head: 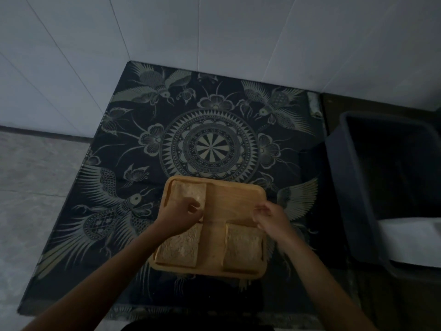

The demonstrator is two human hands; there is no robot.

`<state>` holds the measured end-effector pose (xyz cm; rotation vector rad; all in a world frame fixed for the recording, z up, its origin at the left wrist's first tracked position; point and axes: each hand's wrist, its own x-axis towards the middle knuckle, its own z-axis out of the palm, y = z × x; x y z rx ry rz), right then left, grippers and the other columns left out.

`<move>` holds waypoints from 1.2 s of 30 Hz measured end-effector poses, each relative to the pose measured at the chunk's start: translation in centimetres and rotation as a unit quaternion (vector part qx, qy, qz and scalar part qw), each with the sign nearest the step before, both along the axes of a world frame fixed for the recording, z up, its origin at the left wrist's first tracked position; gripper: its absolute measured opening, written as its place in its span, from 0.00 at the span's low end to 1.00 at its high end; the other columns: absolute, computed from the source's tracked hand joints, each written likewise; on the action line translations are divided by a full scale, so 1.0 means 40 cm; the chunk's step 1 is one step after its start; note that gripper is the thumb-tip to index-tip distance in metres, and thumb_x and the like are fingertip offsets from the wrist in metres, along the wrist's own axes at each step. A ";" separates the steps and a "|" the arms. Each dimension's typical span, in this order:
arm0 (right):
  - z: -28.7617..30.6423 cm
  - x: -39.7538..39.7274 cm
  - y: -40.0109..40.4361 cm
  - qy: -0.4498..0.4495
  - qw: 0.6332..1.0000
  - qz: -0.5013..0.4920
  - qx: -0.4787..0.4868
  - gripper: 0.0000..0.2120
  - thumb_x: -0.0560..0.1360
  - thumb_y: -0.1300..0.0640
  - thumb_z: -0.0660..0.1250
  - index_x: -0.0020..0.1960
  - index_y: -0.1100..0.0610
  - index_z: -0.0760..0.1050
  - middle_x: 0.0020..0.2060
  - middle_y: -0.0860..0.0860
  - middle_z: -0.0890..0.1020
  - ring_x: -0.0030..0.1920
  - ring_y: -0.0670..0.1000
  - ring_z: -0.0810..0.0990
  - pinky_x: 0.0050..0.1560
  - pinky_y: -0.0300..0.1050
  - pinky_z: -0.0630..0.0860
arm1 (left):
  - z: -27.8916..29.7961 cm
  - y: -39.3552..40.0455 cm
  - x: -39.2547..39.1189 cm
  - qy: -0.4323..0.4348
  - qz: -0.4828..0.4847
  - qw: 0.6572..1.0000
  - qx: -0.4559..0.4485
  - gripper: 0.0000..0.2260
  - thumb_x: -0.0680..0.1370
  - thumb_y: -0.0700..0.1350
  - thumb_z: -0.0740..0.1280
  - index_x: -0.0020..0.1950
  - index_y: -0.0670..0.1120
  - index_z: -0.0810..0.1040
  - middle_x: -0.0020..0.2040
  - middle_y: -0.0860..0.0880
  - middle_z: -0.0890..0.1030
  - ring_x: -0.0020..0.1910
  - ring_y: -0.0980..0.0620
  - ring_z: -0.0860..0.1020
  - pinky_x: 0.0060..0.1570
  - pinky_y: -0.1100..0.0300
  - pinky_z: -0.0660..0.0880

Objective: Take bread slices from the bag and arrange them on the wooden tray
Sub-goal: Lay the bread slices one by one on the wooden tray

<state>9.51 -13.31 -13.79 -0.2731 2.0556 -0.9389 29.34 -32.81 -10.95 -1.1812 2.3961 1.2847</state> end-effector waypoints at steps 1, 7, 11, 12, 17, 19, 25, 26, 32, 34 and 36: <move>-0.004 -0.004 0.023 0.003 1.000 -0.004 -0.001 0.10 0.76 0.55 0.71 0.57 0.49 0.80 0.50 0.48 0.84 0.51 0.48 0.83 0.52 0.47 0.82 | 0.000 0.015 -0.005 0.002 -0.005 1.000 0.006 0.15 0.79 0.51 0.67 0.61 0.46 0.81 0.54 0.48 0.85 0.55 0.52 0.82 0.50 0.59 0.77; -0.034 -0.008 0.134 0.014 0.999 -0.039 0.002 0.06 0.77 0.54 0.72 0.54 0.49 0.80 0.49 0.49 0.85 0.51 0.50 0.84 0.52 0.47 0.81 | -0.026 0.099 -0.033 0.003 -0.002 0.998 0.066 0.10 0.80 0.49 0.67 0.56 0.45 0.82 0.51 0.47 0.84 0.52 0.48 0.82 0.51 0.53 0.79; -0.064 0.020 0.183 -0.011 0.999 -0.045 0.016 0.04 0.77 0.54 0.72 0.51 0.48 0.80 0.49 0.50 0.86 0.52 0.52 0.84 0.56 0.52 0.82 | -0.077 0.158 -0.036 -0.019 0.031 0.993 0.109 0.15 0.79 0.50 0.68 0.64 0.46 0.79 0.56 0.48 0.82 0.55 0.50 0.80 0.57 0.52 0.78; -0.071 0.028 0.192 -0.019 0.999 -0.042 0.021 0.05 0.77 0.54 0.71 0.53 0.50 0.81 0.49 0.51 0.86 0.52 0.52 0.85 0.58 0.54 0.82 | -0.093 0.172 -0.034 -0.022 0.042 0.991 0.124 0.16 0.79 0.50 0.68 0.65 0.46 0.78 0.56 0.48 0.81 0.55 0.51 0.79 0.55 0.54 0.77; -0.102 0.068 0.206 -0.026 0.998 -0.011 0.050 0.16 0.76 0.51 0.71 0.63 0.55 0.80 0.51 0.49 0.85 0.52 0.51 0.84 0.55 0.51 0.82 | -0.145 0.240 -0.025 -0.026 0.105 0.981 0.160 0.19 0.76 0.49 0.73 0.65 0.45 0.78 0.56 0.49 0.81 0.53 0.53 0.79 0.57 0.53 0.76; -0.109 0.081 0.204 -0.012 0.998 0.006 0.055 0.18 0.77 0.49 0.71 0.65 0.55 0.80 0.52 0.48 0.85 0.51 0.47 0.83 0.49 0.42 0.80 | -0.156 0.258 -0.018 -0.017 0.122 0.978 0.168 0.15 0.75 0.48 0.74 0.60 0.50 0.80 0.55 0.49 0.84 0.54 0.51 0.82 0.61 0.47 0.78; -0.112 0.101 0.196 0.054 0.996 0.044 0.051 0.08 0.78 0.52 0.70 0.52 0.54 0.85 0.39 0.41 0.82 0.45 0.45 0.84 0.46 0.46 0.83 | -0.154 0.293 -0.004 0.025 0.146 0.976 0.160 0.10 0.74 0.45 0.73 0.54 0.55 0.82 0.51 0.52 0.85 0.49 0.54 0.84 0.54 0.46 0.82; -0.113 0.104 0.196 0.055 0.996 0.047 0.051 0.08 0.78 0.52 0.70 0.52 0.53 0.85 0.39 0.40 0.81 0.46 0.45 0.84 0.45 0.44 0.82 | -0.154 0.296 -0.004 0.025 0.152 0.974 0.163 0.11 0.74 0.44 0.73 0.57 0.52 0.82 0.53 0.50 0.85 0.49 0.52 0.84 0.54 0.46 0.82; -0.117 0.117 0.200 0.038 0.997 0.041 0.054 0.11 0.77 0.53 0.71 0.58 0.54 0.83 0.46 0.46 0.83 0.52 0.48 0.84 0.50 0.44 0.82 | -0.142 0.310 0.003 0.022 0.162 0.972 0.168 0.15 0.76 0.42 0.72 0.63 0.46 0.83 0.54 0.48 0.86 0.51 0.49 0.85 0.56 0.47 0.82; -0.119 0.123 0.202 0.032 0.997 0.038 0.059 0.12 0.77 0.54 0.71 0.59 0.55 0.83 0.47 0.47 0.83 0.51 0.49 0.84 0.50 0.46 0.82 | -0.138 0.310 0.009 0.025 0.157 0.974 0.164 0.15 0.76 0.43 0.72 0.63 0.47 0.83 0.54 0.49 0.86 0.50 0.51 0.85 0.55 0.48 0.82; -0.119 0.129 0.202 0.032 0.997 0.035 0.063 0.13 0.77 0.53 0.72 0.60 0.55 0.82 0.45 0.44 0.82 0.46 0.45 0.82 0.43 0.40 0.79 | -0.133 0.309 0.014 0.025 0.150 0.975 0.161 0.15 0.76 0.43 0.72 0.63 0.48 0.83 0.54 0.50 0.86 0.50 0.52 0.85 0.54 0.49 0.82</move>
